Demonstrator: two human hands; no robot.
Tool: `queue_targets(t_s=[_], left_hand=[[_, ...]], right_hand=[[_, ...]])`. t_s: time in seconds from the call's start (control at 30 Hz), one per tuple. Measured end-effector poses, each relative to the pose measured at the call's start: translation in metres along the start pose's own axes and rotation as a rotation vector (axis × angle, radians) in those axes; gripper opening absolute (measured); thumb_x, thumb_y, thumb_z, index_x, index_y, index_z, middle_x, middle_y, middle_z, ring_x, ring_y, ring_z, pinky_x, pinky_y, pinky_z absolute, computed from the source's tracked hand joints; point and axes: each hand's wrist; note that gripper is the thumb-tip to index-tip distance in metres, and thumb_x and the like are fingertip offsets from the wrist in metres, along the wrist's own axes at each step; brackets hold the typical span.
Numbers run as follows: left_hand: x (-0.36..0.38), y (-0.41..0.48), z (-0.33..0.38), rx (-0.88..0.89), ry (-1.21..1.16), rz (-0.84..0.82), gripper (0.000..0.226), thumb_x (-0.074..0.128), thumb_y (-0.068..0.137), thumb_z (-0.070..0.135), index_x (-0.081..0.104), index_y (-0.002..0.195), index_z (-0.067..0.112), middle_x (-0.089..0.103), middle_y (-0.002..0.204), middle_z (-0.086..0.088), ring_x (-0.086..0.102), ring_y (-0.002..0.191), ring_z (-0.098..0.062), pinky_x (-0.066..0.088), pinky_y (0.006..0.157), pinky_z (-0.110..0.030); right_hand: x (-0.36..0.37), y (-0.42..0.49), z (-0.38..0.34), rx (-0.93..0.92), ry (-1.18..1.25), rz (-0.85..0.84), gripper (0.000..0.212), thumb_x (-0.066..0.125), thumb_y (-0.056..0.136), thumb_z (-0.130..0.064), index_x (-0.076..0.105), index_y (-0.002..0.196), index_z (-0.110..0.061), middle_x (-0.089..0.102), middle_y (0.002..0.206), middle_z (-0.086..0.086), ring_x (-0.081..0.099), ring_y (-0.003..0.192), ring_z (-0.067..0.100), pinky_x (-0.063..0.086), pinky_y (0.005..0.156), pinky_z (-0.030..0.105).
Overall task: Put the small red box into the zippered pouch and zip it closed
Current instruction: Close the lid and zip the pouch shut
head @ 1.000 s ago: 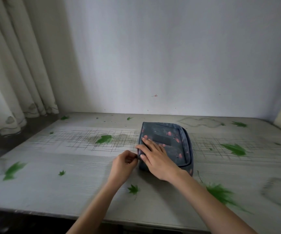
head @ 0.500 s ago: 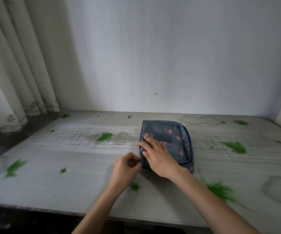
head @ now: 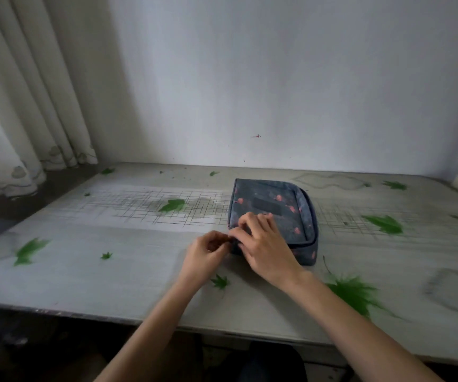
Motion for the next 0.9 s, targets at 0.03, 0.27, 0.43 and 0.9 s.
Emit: queue_targets(t_s=[0.03,0.27,0.43,0.9], left_hand=[[0.0,-0.001,0.001,0.002,-0.012,-0.002,0.013,0.061,0.076,0.007,0.065,0.079,0.018,0.067,0.076,-0.008,0.062,0.072,-0.017,0.05,0.075,-0.036],[-0.003,-0.005,0.003,-0.054,-0.043,-0.004,0.03,0.042,0.082,-0.003,0.066,0.082,0.015,0.065,0.084,-0.013,0.054,0.069,-0.014,0.047,0.072,-0.028],[-0.005,0.002,0.003,-0.092,-0.141,0.008,0.028,0.042,0.085,-0.003,0.065,0.079,0.01,0.06,0.07,-0.001,0.052,0.062,-0.011,0.045,0.055,-0.008],[0.009,0.022,0.007,-0.237,-0.154,-0.068,0.029,0.049,0.09,0.022,0.06,0.065,0.012,0.06,0.061,-0.005,0.058,0.055,-0.014,0.048,0.051,-0.02]], right_hand=[[0.0,0.0,-0.001,-0.02,-0.049,0.025,0.027,0.071,0.067,-0.008,0.063,0.092,-0.017,0.058,0.088,0.007,0.056,0.077,0.025,0.028,0.078,0.032],[0.008,0.0,-0.011,-0.017,-0.217,0.096,0.013,0.071,0.071,-0.015,0.062,0.079,-0.018,0.063,0.073,-0.001,0.06,0.069,0.02,0.028,0.072,0.031],[0.011,0.0,-0.013,0.052,-0.167,0.077,0.014,0.069,0.071,-0.015,0.062,0.082,-0.015,0.067,0.075,0.0,0.06,0.07,0.022,0.026,0.073,0.033],[0.01,0.003,-0.027,0.29,0.119,0.071,0.014,0.068,0.071,-0.006,0.055,0.077,-0.008,0.066,0.055,0.006,0.061,0.049,0.024,0.022,0.068,0.034]])
Point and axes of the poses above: each hand's wrist, its own y-axis towards the middle knuckle, its own x-axis out of the palm, z = x × y
